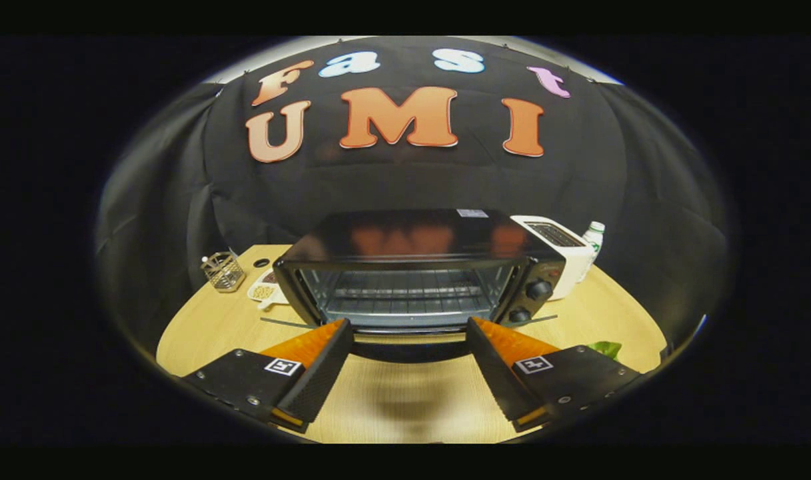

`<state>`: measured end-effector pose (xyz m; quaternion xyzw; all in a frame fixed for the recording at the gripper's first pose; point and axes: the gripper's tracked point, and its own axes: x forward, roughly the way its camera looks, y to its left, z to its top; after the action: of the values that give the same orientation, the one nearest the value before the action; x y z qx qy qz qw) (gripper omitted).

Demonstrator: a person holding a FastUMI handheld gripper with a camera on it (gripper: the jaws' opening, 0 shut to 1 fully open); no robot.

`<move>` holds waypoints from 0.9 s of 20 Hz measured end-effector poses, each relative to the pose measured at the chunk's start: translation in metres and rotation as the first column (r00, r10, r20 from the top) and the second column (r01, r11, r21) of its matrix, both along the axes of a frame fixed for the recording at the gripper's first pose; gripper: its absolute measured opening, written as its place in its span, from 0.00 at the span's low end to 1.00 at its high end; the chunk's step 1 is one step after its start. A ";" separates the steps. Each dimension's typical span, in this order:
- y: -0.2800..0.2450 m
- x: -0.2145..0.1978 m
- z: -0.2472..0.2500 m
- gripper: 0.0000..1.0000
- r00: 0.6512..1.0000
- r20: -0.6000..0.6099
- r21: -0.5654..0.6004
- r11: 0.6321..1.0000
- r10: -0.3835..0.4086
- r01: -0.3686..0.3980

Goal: Open the toaster oven, put the food inside, and close the toaster oven door.

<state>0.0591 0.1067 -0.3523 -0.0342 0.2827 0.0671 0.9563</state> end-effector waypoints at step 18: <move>-0.027 -0.077 -0.120 1.00 0.982 -0.188 0.007 0.999 -0.034 0.036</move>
<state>-0.0174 0.0797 -0.4719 -0.0176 0.3719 0.0547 0.9265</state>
